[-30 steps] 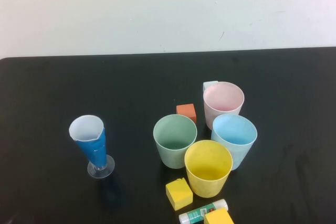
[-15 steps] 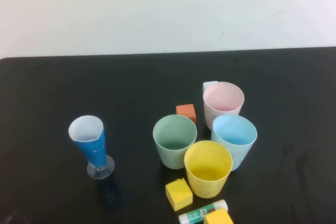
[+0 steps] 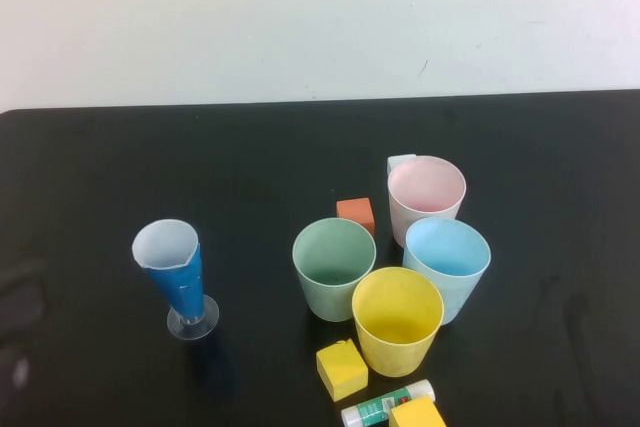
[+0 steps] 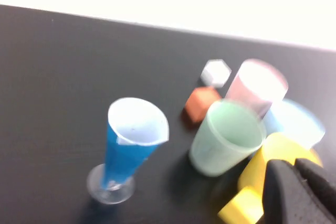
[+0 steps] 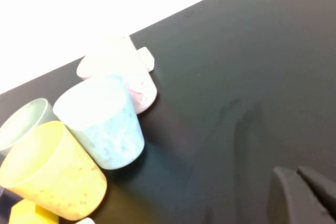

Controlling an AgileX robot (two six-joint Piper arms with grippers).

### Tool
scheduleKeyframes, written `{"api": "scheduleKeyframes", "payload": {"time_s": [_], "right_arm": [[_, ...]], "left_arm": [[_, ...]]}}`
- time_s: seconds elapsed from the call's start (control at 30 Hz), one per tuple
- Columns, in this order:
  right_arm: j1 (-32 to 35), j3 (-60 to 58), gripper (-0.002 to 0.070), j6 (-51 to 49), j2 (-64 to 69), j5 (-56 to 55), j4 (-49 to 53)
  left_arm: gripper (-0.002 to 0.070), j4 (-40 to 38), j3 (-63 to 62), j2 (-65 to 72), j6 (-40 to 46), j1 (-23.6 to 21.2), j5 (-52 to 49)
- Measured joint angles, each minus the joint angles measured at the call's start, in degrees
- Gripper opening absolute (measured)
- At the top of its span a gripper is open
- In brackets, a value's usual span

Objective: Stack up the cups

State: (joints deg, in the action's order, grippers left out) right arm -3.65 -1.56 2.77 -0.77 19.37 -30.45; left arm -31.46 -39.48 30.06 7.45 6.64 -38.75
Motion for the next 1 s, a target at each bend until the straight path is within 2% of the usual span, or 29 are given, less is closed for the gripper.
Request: {"api": "scheduleKeyframes", "payload": {"time_s": [0.27, 0.43, 0.53, 0.8, 1.0], "right_arm": [[0.0, 0.0, -0.0002, 2.4, 0.0, 0.0, -1.2], [0.0, 0.0, -0.0002, 2.6, 0.0, 0.0, -1.3], [0.0, 0.0, -0.0002, 2.7, 0.0, 0.0, -1.3], [0.0, 0.0, -0.0002, 3.3, 0.0, -0.2, -1.4], [0.0, 0.0, -0.0002, 3.7, 0.0, -0.2, -2.0]], "left_arm": [[-0.0002, 3.5, -25.4, 26.4, 13.6, 0.0, -16.8], [-0.0002, 4.4, -35.0, 37.4, 16.1, 1.6, -20.7], [-0.0002, 5.7, -38.8, 42.7, 15.9, 4.7, -21.3], [-0.0002, 12.9, -46.5, 54.7, 13.5, 16.9, -21.9], [0.0012, 20.7, -53.2, 63.5, 6.6, 21.7, -27.7]]}}
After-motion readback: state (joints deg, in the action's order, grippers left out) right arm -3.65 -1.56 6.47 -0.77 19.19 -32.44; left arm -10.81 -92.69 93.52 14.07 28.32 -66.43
